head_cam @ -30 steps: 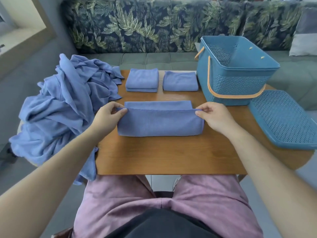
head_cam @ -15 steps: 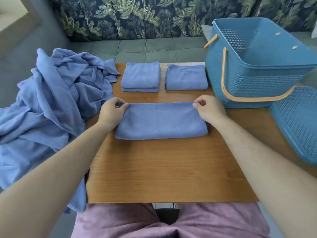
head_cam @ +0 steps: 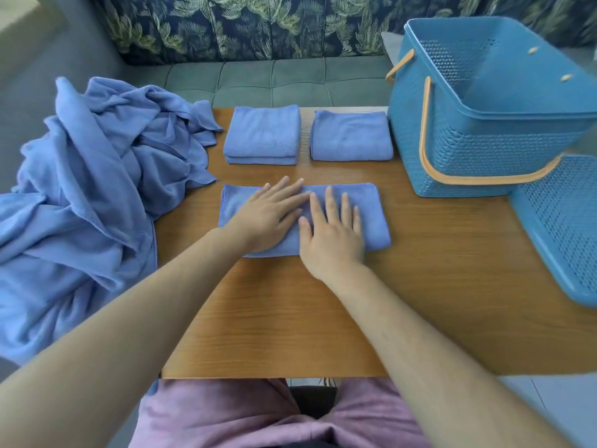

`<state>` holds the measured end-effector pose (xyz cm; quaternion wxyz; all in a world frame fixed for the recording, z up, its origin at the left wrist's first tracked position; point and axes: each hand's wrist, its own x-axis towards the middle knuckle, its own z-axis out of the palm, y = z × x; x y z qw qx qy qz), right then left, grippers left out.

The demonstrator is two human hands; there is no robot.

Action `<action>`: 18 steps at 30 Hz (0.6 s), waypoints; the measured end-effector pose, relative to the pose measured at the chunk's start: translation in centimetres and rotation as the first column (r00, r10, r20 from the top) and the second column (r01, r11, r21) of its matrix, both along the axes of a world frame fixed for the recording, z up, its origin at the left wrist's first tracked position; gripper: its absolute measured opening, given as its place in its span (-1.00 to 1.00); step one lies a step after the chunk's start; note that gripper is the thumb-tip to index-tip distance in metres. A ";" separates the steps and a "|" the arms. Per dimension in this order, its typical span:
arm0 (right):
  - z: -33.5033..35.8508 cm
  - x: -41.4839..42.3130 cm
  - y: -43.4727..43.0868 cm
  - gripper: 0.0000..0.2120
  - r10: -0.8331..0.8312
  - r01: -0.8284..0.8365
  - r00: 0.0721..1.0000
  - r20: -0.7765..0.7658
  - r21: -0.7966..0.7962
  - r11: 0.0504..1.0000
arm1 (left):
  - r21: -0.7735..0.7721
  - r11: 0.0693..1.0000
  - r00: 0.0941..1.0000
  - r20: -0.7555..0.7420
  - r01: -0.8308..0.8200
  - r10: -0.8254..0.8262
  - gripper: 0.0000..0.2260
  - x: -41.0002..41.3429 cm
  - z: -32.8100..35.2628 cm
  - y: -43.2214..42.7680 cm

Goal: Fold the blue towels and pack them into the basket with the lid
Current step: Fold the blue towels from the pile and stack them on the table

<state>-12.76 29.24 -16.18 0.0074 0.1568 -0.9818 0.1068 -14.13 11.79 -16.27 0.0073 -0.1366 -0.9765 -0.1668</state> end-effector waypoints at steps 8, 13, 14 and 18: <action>0.5 1.7 -0.7 -0.53 0.003 -0.002 0.995 -0.101 0.008 1.000 | -0.145 0.989 0.998 0.062 -0.016 0.025 -0.57 0.3 0.3 0.2; 1.2 1.2 -0.5 -0.56 0.032 -0.030 0.999 -0.034 0.044 0.999 | -0.190 0.980 0.997 0.031 -0.065 0.072 -0.56 0.4 1.2 0.3; 1.3 0.6 0.1 -0.57 0.068 -0.066 0.997 -0.032 0.060 0.996 | -0.217 0.972 0.995 -0.001 -0.095 0.097 -0.57 0.6 1.4 0.2; 2.1 -1.9 3.2 -0.53 0.145 -0.145 0.989 0.013 0.112 0.983 | -0.207 0.952 0.970 -0.128 -0.228 0.205 -0.65 2.9 2.2 0.1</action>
